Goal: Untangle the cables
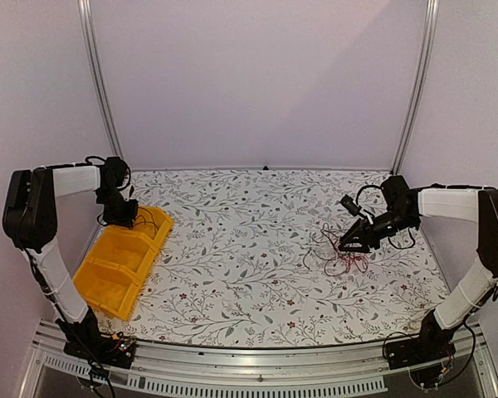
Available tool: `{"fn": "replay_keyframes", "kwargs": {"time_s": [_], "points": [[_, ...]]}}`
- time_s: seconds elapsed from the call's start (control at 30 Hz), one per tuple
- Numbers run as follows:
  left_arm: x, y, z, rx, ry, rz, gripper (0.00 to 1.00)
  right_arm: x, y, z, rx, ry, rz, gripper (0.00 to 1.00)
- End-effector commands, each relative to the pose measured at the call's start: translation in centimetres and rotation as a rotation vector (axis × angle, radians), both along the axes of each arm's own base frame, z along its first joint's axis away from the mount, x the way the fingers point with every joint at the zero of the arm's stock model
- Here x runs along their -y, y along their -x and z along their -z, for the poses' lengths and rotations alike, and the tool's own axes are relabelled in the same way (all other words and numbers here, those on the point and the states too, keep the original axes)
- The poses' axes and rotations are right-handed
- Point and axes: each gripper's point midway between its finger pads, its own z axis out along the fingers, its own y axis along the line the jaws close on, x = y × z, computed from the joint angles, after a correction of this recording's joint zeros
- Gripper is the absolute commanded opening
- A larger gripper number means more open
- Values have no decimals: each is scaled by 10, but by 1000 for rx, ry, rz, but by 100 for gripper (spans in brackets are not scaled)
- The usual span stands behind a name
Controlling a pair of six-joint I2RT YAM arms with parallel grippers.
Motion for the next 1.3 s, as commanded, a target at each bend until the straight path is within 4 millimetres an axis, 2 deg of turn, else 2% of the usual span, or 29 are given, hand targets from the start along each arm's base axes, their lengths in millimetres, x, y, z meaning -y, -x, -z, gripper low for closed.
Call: {"fn": "replay_keyframes", "kwargs": {"time_s": [0.0,0.17,0.23,0.37,0.43,0.5,0.63,0.7,0.8,0.93,1.03,1.07,1.13,1.27], "points": [[-1,-8,1,-2,-7,11,0,1,-4,-4,17,8,-3,50],[3,-11,1,-13,2,17,1,2,-6,0,18,25,2,50],[2,-8,-9,-9,-27,8,13,3,-7,1,21,30,6,50],[0,7,-52,58,-70,-6,36,4,-11,-1,42,41,18,49],[-7,17,-69,89,-104,-25,46,5,-18,-9,89,42,41,49],[-16,25,-83,128,-142,-55,51,6,-25,-27,167,34,68,49],[-12,34,-108,214,-126,-71,53,13,-41,-60,268,70,124,50],[9,29,-127,310,-94,6,51,17,-48,-70,286,95,150,50],[76,32,-156,499,-23,231,50,22,-58,-78,301,123,194,50],[162,56,-196,792,139,458,49,26,-59,-66,270,156,208,50],[207,76,-214,975,331,552,50,27,-62,-54,240,185,185,49],[216,80,-213,998,380,563,51,25,-63,-46,199,190,174,49],[233,80,-200,975,453,558,51,20,-70,-44,158,177,159,49],[288,79,-157,802,544,671,46,10,-69,-38,133,141,135,49]]}}
